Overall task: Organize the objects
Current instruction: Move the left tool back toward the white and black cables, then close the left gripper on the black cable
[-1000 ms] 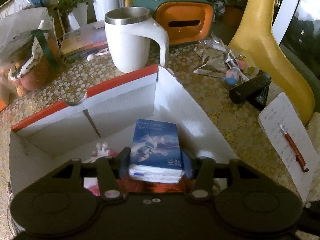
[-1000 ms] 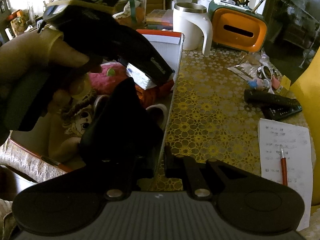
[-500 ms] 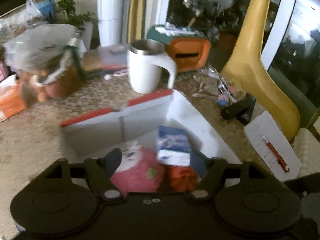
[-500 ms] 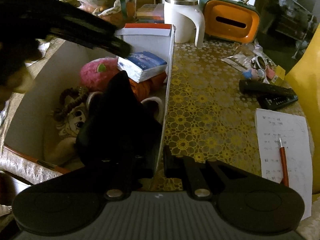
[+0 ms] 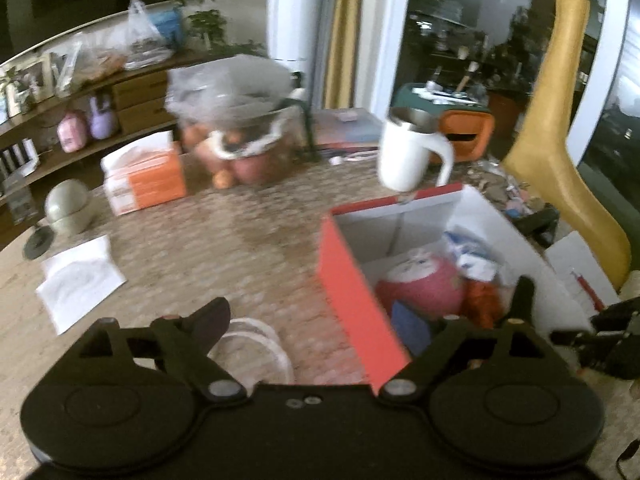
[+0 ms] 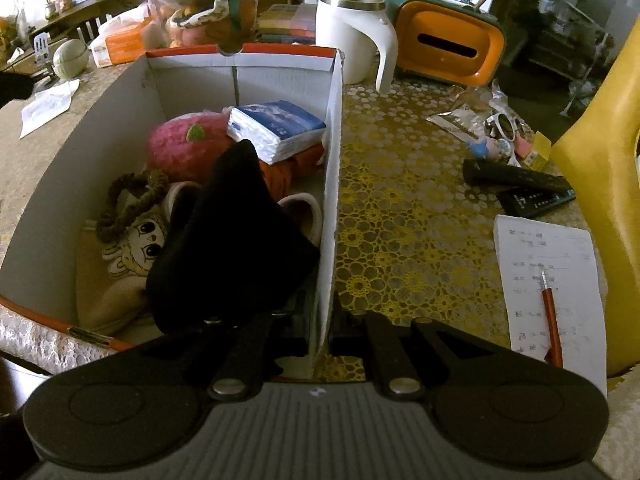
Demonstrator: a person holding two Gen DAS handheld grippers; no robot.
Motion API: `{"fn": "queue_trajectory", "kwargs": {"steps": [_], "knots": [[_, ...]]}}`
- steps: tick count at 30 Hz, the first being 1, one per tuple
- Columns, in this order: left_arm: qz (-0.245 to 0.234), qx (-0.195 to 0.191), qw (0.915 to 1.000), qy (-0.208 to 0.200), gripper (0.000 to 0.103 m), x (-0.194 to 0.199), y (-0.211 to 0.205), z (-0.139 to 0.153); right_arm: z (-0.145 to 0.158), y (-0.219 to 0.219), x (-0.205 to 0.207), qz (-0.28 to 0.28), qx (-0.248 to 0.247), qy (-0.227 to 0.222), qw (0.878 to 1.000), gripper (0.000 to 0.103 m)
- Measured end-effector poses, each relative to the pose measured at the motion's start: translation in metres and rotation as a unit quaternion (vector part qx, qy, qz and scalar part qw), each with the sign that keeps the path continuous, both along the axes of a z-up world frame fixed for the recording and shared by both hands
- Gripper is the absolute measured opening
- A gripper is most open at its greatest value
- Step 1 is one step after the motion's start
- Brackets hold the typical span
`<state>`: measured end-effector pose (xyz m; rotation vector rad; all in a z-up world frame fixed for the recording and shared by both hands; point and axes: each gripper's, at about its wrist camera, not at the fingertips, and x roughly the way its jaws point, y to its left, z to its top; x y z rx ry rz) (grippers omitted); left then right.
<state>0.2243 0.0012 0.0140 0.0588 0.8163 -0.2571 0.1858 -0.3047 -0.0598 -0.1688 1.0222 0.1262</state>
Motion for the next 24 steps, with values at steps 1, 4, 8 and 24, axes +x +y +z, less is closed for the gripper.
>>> {"fn": "queue_trajectory", "kwargs": {"steps": [1,4,8,24], "knots": [[0.004,0.0,1.0,0.002,0.09,-0.002,0.006,-0.001,0.0,0.001,0.0,-0.002,-0.001,0.0,1.0,0.008],[0.014,0.003,0.9999,0.007,0.096,-0.008,0.022,-0.007,-0.001,0.001,0.001,-0.006,-0.005,0.0,1.0,0.008],[0.023,0.006,0.9996,0.012,0.102,-0.016,0.034,-0.021,-0.003,0.002,0.001,-0.01,-0.009,0.001,1.0,0.008],[0.092,-0.001,0.9945,0.051,0.101,-0.035,0.024,-0.107,-0.003,0.003,0.001,-0.009,-0.011,0.003,1.0,0.008]]}}
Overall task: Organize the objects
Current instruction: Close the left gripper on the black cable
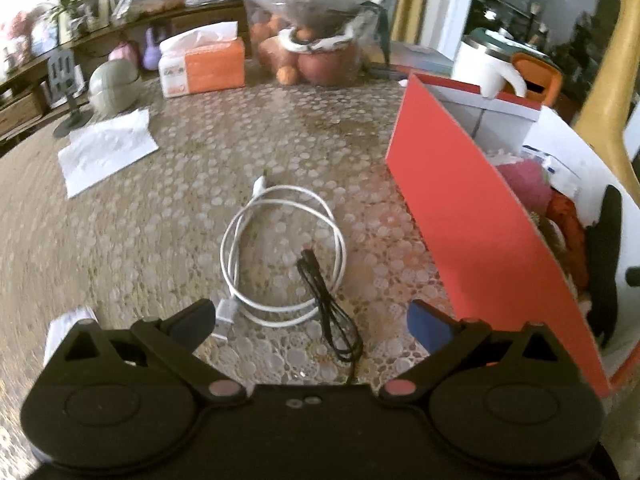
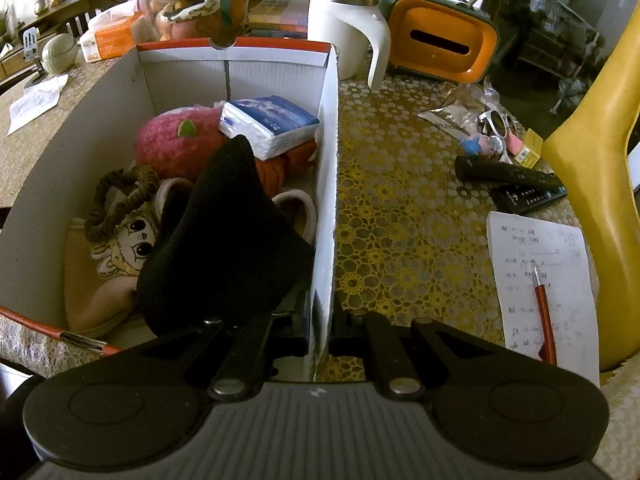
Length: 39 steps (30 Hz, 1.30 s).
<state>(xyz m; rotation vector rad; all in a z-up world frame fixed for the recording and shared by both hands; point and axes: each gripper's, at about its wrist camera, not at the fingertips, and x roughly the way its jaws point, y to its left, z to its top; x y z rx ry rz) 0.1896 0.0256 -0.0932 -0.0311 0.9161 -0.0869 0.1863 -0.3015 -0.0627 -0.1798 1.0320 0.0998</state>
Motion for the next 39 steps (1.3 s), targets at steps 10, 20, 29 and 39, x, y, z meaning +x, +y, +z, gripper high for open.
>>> {"fn": "queue_trajectory", "kwargs": {"steps": [10,20,29,39], "knots": [[0.031,-0.003,0.9994,0.013,0.087,-0.004,-0.014,-0.023,0.0,0.0,0.0,0.0,0.001,0.0,1.0,0.008],[0.054,0.002,0.9984,0.014,0.065,-0.001,-0.02,-0.028,0.0,0.0,0.001,0.001,0.003,0.0,1.0,0.008],[0.048,0.022,0.9986,0.008,0.026,-0.002,-0.025,-0.026,0.0,0.0,0.0,0.001,0.003,-0.001,1.0,0.008],[0.03,-0.007,0.9995,0.002,0.019,-0.008,-0.019,-0.016,0.0,-0.001,0.0,-0.001,0.005,-0.004,1.0,0.008]]}}
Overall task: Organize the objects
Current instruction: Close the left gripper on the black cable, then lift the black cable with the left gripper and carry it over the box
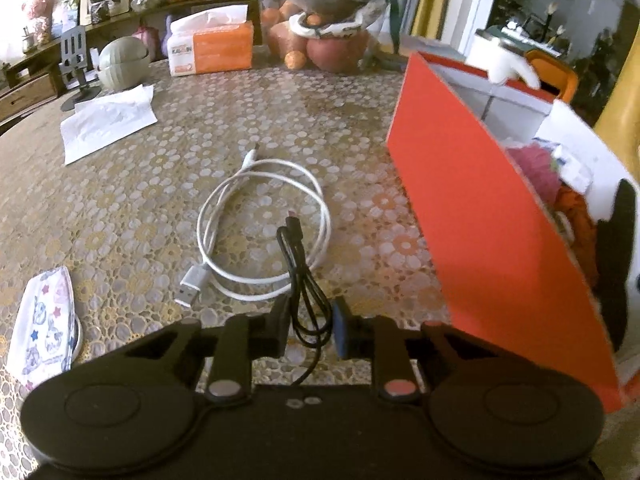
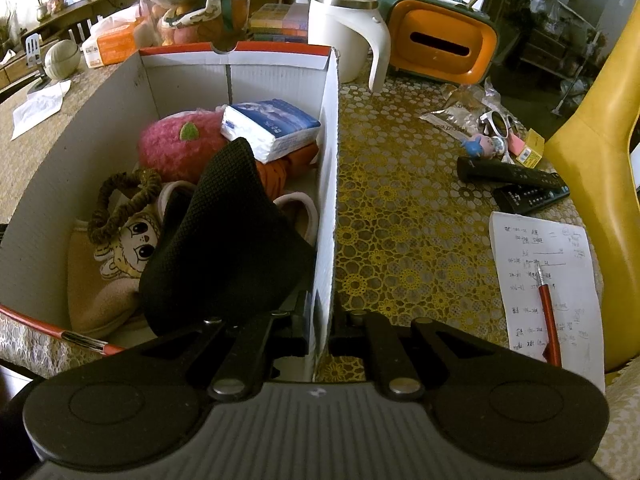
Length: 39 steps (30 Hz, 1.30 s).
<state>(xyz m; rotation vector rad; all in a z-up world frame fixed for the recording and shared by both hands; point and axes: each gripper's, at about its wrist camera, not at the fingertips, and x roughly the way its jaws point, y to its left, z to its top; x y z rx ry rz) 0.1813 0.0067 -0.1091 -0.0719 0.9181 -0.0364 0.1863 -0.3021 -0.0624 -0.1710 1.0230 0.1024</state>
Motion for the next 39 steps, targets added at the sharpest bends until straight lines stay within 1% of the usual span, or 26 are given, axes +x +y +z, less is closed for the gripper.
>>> {"fn": "queue_trajectory", "kwargs": {"steps": [6,11,16,22,26,31,35,39], "knots": [[-0.008,-0.016,0.9998,-0.008,0.019,-0.005,0.004,0.017,0.0,0.0,-0.001,0.0,0.001,-0.003,1.0,0.008],[-0.016,-0.031,0.9993,-0.013,0.019,-0.008,0.009,0.038,0.0,0.0,-0.002,0.0,0.003,-0.004,1.0,0.008],[-0.036,-0.042,0.9982,-0.024,0.019,-0.009,0.007,0.063,0.0,0.0,-0.002,0.001,0.005,-0.005,1.0,0.008],[-0.069,-0.052,0.995,-0.05,0.019,-0.008,-0.006,0.098,0.001,0.0,-0.003,0.002,0.007,-0.006,1.0,0.008],[-0.1,-0.056,0.9911,-0.067,0.019,-0.006,-0.018,0.12,0.001,0.0,-0.002,0.003,0.008,-0.007,1.0,0.008],[-0.134,-0.05,0.9863,-0.082,0.019,0.0,-0.042,0.135,0.001,-0.001,-0.003,0.003,0.008,-0.008,1.0,0.008],[-0.161,-0.061,0.9818,-0.08,0.019,0.007,-0.068,0.144,0.001,-0.001,-0.003,0.004,0.01,-0.009,1.0,0.008],[-0.19,-0.059,0.9774,-0.071,0.019,0.013,-0.098,0.147,0.001,0.0,-0.003,0.005,0.013,-0.009,1.0,0.008]]}}
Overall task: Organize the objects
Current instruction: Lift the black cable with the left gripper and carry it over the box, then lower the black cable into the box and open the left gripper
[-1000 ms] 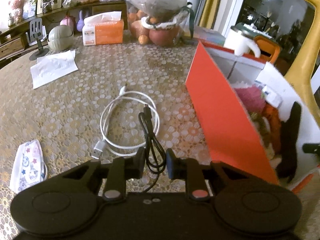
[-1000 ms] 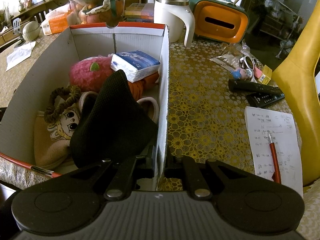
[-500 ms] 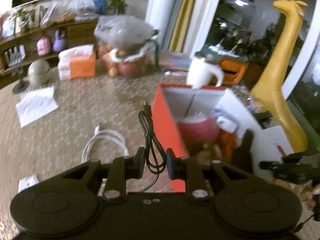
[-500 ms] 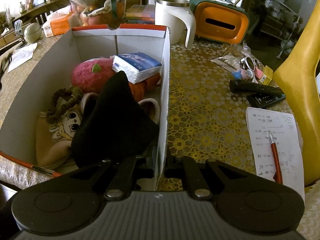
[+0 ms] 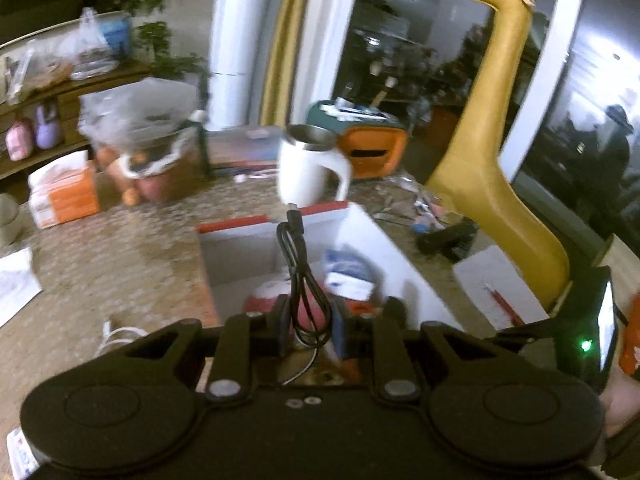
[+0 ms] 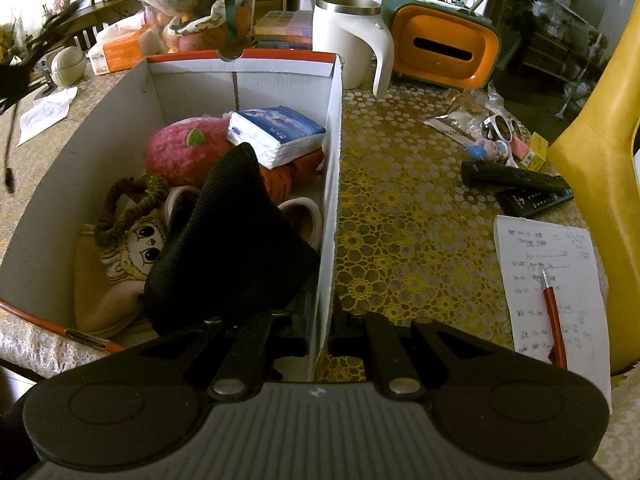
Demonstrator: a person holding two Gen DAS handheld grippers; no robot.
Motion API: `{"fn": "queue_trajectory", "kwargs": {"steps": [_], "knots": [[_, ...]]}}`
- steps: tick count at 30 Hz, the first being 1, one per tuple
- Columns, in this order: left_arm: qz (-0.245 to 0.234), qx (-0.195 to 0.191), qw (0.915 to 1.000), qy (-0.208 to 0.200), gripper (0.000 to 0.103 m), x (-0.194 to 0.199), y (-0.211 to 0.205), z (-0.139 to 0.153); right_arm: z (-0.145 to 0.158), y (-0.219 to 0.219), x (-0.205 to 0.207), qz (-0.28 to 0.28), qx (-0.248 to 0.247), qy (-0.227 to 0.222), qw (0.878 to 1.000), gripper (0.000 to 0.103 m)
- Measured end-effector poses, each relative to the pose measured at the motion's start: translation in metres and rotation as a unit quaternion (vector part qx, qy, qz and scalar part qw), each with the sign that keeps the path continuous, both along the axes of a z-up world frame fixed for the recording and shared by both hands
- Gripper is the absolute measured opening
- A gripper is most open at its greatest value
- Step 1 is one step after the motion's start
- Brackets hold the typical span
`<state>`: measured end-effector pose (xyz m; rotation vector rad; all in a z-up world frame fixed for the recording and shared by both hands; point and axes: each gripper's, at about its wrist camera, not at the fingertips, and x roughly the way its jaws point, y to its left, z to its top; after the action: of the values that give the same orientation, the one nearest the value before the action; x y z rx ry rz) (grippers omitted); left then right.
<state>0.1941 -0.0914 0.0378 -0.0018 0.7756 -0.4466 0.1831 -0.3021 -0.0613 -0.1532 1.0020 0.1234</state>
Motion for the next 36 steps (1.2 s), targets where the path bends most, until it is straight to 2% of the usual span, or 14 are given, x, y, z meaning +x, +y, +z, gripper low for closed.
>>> {"fn": "queue_trajectory", "kwargs": {"steps": [9,24,36], "knots": [[-0.033,0.05,0.9977,0.034,0.019,0.015,-0.051,-0.031,0.001,-0.003,-0.001,0.001,0.009,-0.001,1.0,0.008],[-0.041,0.126,0.9887,0.07,0.019,0.031,-0.082,-0.079,0.004,-0.008,-0.007,0.009,0.027,-0.006,1.0,0.008],[-0.036,0.128,0.9857,0.103,0.02,0.043,-0.084,-0.099,0.003,-0.011,-0.007,0.009,0.034,-0.004,0.999,0.008]]}}
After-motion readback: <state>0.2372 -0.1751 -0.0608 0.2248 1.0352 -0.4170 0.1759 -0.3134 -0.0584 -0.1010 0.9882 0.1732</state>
